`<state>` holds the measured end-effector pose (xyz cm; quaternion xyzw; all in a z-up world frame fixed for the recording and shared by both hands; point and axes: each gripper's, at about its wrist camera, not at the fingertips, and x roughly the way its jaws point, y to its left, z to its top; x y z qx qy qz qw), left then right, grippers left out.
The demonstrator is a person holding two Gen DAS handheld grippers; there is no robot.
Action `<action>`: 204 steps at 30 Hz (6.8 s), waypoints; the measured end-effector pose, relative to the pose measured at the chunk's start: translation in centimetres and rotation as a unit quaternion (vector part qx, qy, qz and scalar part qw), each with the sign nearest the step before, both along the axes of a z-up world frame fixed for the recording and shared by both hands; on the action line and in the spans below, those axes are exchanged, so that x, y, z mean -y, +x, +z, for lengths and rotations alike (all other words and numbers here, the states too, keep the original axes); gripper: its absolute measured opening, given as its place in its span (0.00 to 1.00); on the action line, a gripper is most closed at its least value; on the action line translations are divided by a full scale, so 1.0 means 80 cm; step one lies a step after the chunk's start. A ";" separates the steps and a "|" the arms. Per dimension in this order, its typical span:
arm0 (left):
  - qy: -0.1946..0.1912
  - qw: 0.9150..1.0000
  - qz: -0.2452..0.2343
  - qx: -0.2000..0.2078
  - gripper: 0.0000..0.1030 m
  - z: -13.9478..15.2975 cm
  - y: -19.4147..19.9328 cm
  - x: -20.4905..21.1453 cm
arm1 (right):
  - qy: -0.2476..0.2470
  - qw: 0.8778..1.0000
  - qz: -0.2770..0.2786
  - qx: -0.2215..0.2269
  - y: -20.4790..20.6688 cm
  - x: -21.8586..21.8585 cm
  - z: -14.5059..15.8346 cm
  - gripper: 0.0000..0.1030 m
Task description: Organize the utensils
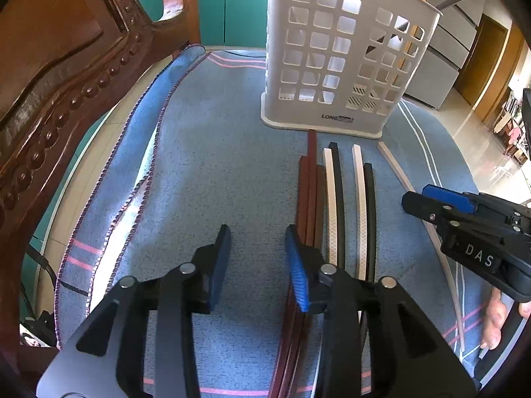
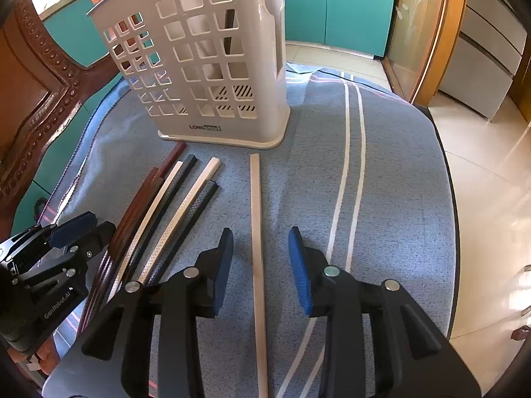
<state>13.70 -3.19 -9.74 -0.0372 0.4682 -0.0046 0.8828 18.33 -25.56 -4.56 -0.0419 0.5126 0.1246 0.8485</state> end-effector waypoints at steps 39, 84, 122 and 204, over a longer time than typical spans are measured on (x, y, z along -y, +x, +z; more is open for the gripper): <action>-0.098 0.994 0.049 -0.010 0.16 0.007 0.016 -0.059 | 0.002 1.000 -0.005 0.002 0.002 -0.005 0.001 0.43; -0.104 0.943 0.043 0.314 0.07 0.305 -0.064 -0.059 | 0.188 0.941 0.037 0.278 -0.053 0.033 0.281 0.06; -0.042 0.920 0.070 0.382 0.17 0.234 -0.040 -0.008 | 0.177 0.901 -0.008 0.397 -0.073 0.052 0.282 0.36; -0.043 0.999 -0.028 -0.002 0.29 0.016 0.003 0.012 | 0.022 1.000 -0.002 -0.013 0.023 -0.027 -0.010 0.15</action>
